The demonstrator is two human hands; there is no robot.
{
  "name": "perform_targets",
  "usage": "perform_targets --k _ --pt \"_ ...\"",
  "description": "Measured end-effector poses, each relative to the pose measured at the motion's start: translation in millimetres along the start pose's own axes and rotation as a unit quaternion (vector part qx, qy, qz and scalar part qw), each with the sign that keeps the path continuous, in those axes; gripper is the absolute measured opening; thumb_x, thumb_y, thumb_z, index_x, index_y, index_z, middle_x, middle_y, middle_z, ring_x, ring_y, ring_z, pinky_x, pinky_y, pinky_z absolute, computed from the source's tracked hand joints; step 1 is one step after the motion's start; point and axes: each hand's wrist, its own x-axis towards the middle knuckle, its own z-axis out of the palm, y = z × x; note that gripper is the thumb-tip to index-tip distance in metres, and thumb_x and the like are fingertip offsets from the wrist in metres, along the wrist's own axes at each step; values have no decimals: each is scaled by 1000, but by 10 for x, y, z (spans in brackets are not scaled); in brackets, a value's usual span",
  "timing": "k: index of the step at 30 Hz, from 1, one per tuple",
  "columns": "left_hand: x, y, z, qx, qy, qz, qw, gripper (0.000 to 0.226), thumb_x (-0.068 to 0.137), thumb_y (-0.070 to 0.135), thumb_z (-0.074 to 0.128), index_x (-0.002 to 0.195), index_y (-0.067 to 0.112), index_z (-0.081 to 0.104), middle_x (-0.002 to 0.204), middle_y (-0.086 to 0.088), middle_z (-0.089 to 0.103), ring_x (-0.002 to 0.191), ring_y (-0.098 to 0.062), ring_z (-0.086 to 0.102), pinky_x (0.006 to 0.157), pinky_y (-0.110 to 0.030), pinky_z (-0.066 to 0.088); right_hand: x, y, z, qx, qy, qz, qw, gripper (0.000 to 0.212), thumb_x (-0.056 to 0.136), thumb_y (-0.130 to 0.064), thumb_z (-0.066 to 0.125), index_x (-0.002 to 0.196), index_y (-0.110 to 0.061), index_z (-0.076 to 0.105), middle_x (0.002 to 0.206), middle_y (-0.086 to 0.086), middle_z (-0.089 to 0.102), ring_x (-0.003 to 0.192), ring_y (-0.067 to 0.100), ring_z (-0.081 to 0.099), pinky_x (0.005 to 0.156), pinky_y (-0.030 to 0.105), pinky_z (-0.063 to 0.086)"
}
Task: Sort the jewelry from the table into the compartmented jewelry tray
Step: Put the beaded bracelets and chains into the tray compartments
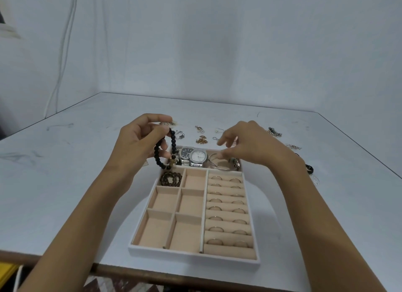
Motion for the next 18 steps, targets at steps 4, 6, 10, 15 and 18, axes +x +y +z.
perform_targets --k 4,6,10,15,18 --pt "-1 -2 3 0 0 -1 1000 17 92 8 54 100 18 67 59 2 56 56 -20 53 59 -25 54 21 0 38 7 -62 -21 998 41 74 -41 78 111 -27 69 104 -6 65 83 8 58 64 19 40" --pt "2 -9 -1 5 1 -3 1000 17 92 9 55 100 18 67 59 2 56 55 -19 53 63 -30 55 25 20 41 7 -74 -20 997 37 79 -45 72 112 -28 69 107 -6 65 89 9 59 70 23 42" --pt "8 -17 -6 7 5 -5 1000 18 92 9 55 101 17 67 60 0 56 55 -17 53 66 -35 54 -6 31 16 29 -97 -11 995 38 77 -47 74 109 -29 70 101 -12 62 93 6 59 72 21 40" --pt "9 -11 -5 8 4 -3 1000 17 92 9 55 101 18 67 61 -1 55 57 -18 53 59 -25 54 -2 27 15 25 -90 -10 996 35 76 -43 76 103 -21 74 77 -15 62 78 4 60 64 20 41" --pt "9 -17 -13 15 2 -6 1000 18 93 10 55 101 19 67 61 -1 56 55 -17 55 63 -28 56 -11 2 11 31 -82 -9 996 31 77 -41 77 98 -18 74 71 -13 62 72 3 58 60 19 42"
